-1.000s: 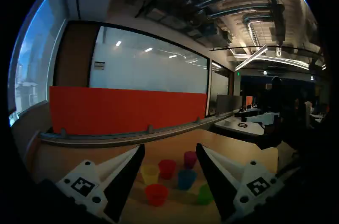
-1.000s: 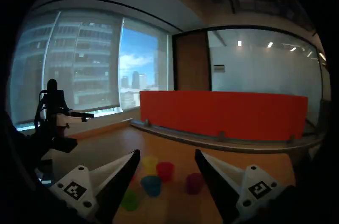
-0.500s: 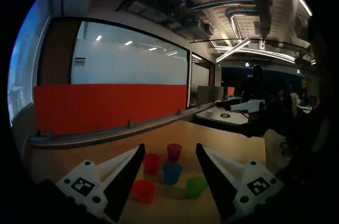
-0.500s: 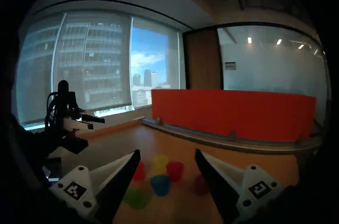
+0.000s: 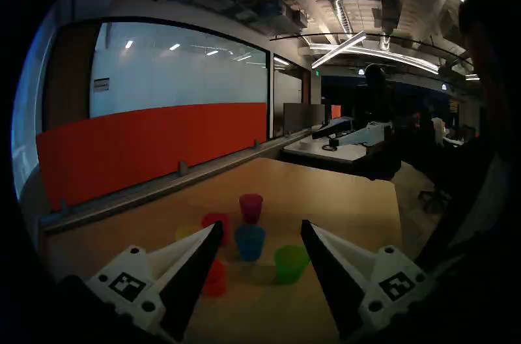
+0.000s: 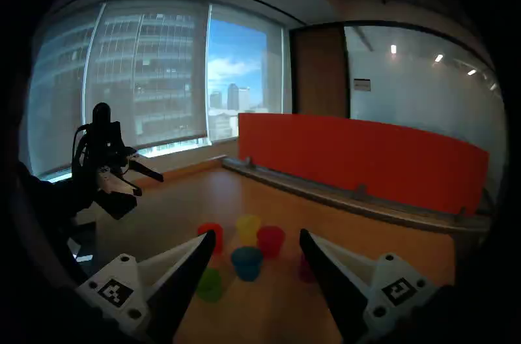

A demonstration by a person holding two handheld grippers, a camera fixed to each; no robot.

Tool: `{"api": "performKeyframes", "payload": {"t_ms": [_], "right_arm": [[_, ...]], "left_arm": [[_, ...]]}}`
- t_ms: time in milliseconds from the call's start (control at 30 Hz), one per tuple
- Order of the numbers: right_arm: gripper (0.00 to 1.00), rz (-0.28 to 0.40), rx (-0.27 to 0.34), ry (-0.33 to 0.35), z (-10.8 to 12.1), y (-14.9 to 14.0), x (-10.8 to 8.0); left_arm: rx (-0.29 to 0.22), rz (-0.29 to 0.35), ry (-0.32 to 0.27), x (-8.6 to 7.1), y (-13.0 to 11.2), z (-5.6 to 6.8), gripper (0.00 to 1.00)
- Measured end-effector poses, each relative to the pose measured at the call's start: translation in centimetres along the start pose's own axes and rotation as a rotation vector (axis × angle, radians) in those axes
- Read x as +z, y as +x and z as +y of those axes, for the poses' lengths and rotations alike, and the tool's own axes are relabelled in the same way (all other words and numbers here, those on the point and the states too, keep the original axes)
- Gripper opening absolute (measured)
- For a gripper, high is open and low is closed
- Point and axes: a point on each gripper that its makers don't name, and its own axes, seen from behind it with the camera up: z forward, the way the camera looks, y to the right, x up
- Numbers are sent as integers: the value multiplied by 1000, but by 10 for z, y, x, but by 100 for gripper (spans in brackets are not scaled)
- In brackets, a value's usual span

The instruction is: Pour water

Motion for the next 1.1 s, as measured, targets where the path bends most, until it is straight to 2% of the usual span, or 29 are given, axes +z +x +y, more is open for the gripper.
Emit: {"api": "performKeyframes", "payload": {"t_ms": [467,700,900,1100], "right_arm": [[100,-105,-62,7,-3,-40,7],[100,-128,-59,0,0,-56,8],[100,-136,-47,-6,5,-64,9],[100,-149,-47,-11,9,-73,10]], "left_arm": [[38,-97,-38,21,-39,14,89],[38,-145,-75,34,-66,24,89],[56,-188,-89,43,-84,29,89],[51,-224,-105,53,-100,34,89]]}}
